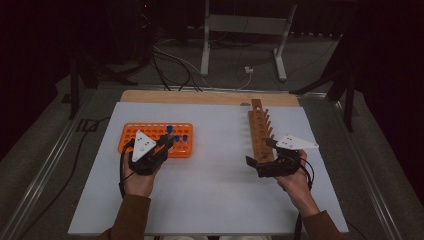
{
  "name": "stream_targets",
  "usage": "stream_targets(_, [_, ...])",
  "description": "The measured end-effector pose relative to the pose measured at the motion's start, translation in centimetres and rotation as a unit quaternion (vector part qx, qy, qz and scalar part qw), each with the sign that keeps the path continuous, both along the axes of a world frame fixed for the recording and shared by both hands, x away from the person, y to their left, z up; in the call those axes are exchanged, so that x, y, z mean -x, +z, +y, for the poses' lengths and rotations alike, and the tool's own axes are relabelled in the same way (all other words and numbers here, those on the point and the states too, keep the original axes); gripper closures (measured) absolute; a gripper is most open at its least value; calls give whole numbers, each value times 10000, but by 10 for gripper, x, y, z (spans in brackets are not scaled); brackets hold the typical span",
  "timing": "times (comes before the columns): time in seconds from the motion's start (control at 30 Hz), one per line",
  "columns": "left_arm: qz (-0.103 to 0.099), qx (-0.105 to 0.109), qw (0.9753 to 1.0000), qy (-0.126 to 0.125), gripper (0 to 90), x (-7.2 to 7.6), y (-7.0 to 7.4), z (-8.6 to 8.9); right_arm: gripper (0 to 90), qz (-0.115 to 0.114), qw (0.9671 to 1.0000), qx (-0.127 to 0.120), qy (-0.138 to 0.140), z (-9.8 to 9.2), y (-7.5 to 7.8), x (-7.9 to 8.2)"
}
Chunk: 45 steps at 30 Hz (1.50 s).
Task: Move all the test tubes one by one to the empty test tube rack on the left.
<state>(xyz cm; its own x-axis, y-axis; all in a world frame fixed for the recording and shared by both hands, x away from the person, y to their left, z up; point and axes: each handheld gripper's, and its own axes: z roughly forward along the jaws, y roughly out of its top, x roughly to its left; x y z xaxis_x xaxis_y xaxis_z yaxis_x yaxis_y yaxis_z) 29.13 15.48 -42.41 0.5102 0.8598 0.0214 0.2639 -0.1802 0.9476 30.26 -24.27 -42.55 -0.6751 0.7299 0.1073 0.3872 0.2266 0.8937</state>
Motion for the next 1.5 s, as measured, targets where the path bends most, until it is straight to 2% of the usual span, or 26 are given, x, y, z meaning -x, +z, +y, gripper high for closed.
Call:
stream_targets(0.33, [-10,94,9996,272,783,-5,-1,14,1,-29,9998,-62,-161,-18,-6,6])
stream_targets(0.77, [58,90,9979,632,782,-13,-13,25,1,-70,9997,-147,-161,-22,-4,9])
stream_targets(1.5, [218,52,9957,901,782,-30,-33,30,2,-35,9997,-193,-134,-25,-6,8])
